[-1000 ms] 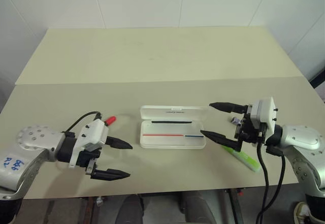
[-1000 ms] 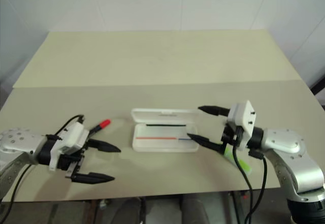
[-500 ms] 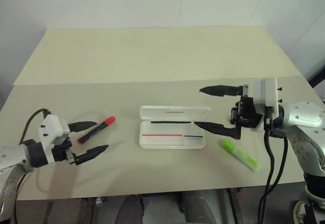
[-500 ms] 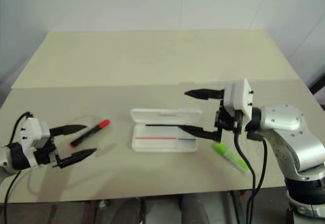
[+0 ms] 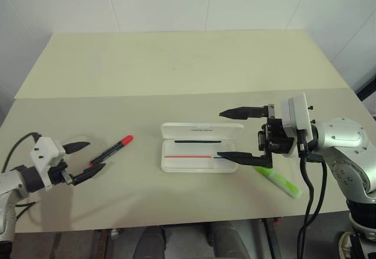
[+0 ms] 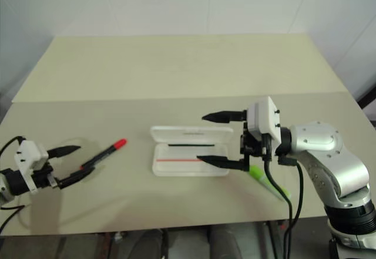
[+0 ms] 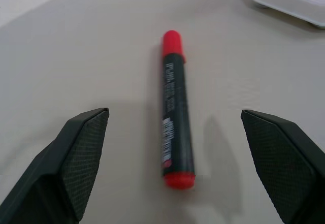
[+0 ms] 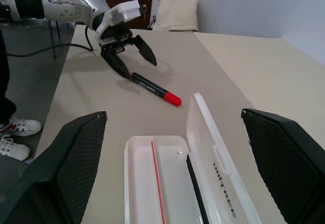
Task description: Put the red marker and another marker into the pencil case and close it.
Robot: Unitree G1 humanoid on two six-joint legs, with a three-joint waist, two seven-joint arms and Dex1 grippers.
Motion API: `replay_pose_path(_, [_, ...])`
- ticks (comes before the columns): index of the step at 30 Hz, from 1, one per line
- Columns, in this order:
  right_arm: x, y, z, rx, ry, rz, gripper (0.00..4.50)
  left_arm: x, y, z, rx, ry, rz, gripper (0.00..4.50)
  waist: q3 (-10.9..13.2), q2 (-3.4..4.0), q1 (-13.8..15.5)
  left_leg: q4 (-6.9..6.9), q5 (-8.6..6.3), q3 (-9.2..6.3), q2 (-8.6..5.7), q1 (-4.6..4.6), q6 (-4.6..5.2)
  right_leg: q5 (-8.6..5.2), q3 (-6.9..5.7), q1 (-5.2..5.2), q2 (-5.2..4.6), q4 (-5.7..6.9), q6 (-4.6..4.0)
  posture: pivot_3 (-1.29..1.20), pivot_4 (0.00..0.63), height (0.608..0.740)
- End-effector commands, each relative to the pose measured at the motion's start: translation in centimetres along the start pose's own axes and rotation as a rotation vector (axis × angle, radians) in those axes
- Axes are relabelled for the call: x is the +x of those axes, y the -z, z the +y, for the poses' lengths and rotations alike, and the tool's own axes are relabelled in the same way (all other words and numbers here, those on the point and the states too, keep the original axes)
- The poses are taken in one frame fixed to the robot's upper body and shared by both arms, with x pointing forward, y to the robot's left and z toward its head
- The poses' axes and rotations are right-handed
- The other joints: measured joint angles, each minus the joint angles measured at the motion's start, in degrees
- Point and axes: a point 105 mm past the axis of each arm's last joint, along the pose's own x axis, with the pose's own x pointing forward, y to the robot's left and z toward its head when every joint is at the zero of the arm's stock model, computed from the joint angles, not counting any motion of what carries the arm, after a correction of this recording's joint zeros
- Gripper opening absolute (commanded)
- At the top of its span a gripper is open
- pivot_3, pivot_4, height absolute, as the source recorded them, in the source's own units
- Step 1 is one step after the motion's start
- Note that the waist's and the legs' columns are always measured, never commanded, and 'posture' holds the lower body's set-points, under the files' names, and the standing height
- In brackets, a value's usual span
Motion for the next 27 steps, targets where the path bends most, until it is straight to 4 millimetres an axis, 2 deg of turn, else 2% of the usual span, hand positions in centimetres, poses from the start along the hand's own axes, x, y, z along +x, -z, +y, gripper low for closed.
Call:
replay_pose_path(1, [-0.1, -1.2, 0.3, -0.051, 0.014, -0.014, 4.50, 0.8, 0.2, -0.2, -0.015, 0.011, -0.004, 4.47, 0.0, 0.00, 0.0, 0.00, 0.00, 0.00, 0.01, 0.00, 0.00, 0.00, -0.01, -0.01, 0.01, 0.01, 0.00, 0.00, 0.150, 0.740])
replay_pose_path(8, [-0.3, -1.4, 0.1, -0.056, 0.047, -0.008, 4.50, 2.5, 1.6, 0.1, -0.052, -0.018, 0.008, 4.47, 0.0, 0.00, 0.0, 0.06, 0.00, 0.01, 0.02, 0.05, 0.00, 0.01, -0.01, 0.01, 0.01, 0.09, 0.00, 0.00, 0.150, 0.740])
replay_pose_path(18, [-0.6, -1.5, 0.0, -0.066, 0.066, 0.001, 4.50, 3.3, 4.2, 0.0, -0.116, -0.032, 0.093, 4.47, -0.1, 0.17, 0.1, 0.08, 0.03, 0.01, 0.02, 0.17, 0.04, 0.05, -0.01, 0.08, 0.01, 0.21, -0.06, 0.00, 0.150, 0.740])
replay_pose_path(27, [-0.7, -1.4, -0.2, -0.071, 0.081, 0.003, 4.50, 3.5, 3.5, -0.1, -0.096, -0.019, 0.102, 1.66, -0.3, 0.42, -0.1, 0.08, 0.04, 0.01, 0.01, 0.24, 0.06, 0.16, 0.00, 0.17, 0.03, 0.02, -0.10, 0.00, 0.150, 0.740])
